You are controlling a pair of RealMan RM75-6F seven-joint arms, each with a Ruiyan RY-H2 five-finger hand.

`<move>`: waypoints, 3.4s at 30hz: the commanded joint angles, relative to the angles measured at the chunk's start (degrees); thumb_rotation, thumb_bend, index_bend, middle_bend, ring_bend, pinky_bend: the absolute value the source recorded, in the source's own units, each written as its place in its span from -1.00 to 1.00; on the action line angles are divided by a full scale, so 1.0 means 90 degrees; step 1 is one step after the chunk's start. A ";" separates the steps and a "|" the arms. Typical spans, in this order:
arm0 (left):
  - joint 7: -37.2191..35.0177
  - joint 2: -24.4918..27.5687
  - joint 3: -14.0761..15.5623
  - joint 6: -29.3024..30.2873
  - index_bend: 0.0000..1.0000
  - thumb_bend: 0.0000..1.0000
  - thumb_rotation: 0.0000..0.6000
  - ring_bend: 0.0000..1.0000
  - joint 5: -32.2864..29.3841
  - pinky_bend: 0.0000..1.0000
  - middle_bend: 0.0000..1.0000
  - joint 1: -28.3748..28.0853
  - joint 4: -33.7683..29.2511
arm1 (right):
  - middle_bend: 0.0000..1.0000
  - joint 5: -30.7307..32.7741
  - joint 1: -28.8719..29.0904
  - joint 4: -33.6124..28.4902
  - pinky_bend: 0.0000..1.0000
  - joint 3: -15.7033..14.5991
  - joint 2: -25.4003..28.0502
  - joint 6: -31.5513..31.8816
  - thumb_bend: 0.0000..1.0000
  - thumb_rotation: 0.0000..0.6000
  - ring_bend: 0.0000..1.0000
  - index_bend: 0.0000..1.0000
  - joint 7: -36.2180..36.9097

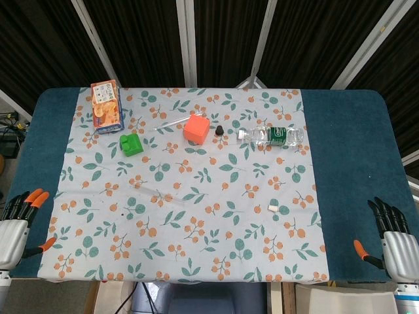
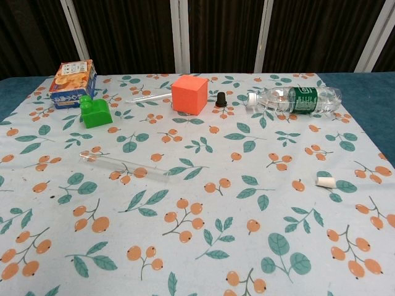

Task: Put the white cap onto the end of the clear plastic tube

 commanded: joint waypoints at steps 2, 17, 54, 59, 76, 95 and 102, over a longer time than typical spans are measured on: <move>0.0013 0.0011 -0.0017 -0.0075 -0.84 -0.55 1.00 -1.00 -0.0034 -1.00 -0.91 0.0012 -0.0019 | -1.00 -0.0032 -0.0003 -0.0015 -1.00 0.0014 -0.0016 -0.0015 -0.30 1.00 -1.00 -1.00 -0.0008; 0.1595 -0.0902 -0.1151 -0.2240 -0.63 -0.44 1.00 -1.00 -0.0839 -1.00 -0.67 -0.1765 -0.0034 | -1.00 -0.0122 0.0038 -0.0119 -1.00 0.0049 -0.0121 -0.0232 -0.30 1.00 -1.00 -1.00 -0.0047; 0.2872 -0.3617 -0.1565 -0.3754 -0.10 -0.19 1.00 -0.97 -0.2753 -1.00 -0.19 -0.3740 0.2594 | -1.00 0.0110 -0.0051 -0.0169 -1.00 0.0211 -0.0048 -0.0401 -0.30 1.00 -1.00 -1.00 0.0205; 0.2875 -0.3629 -0.1569 -0.3807 -0.09 -0.16 1.00 -0.97 -0.2844 -1.00 -0.20 -0.3804 0.2669 | -1.00 -0.0006 -0.0161 -0.0045 -1.00 0.0119 -0.0094 -0.0286 -0.30 1.00 -1.00 -1.00 0.0276; 0.2560 -0.3731 -0.1463 -0.3830 0.08 0.19 1.00 -0.92 -0.2746 -1.00 -0.10 -0.3908 0.2733 | -1.00 -0.0088 -0.0234 0.0091 -1.00 0.0113 -0.0185 -0.0211 -0.30 1.00 -1.00 -1.00 0.0313; 0.0691 -0.3545 -0.1752 -0.2688 0.16 0.58 1.00 -0.84 -0.1743 -1.00 0.03 -0.3518 0.2395 | -1.00 0.0101 -0.0093 -0.0150 -1.00 0.0243 -0.0159 -0.0466 -0.30 1.00 -1.00 -1.00 0.0055; -0.0160 -0.3478 -0.1910 -0.2320 0.16 0.60 1.00 -0.84 -0.1528 -1.00 0.04 -0.3337 0.2409 | -1.00 0.0259 0.0091 -0.0343 -1.00 0.0336 -0.0183 -0.0742 -0.30 1.00 -1.00 -1.00 -0.0300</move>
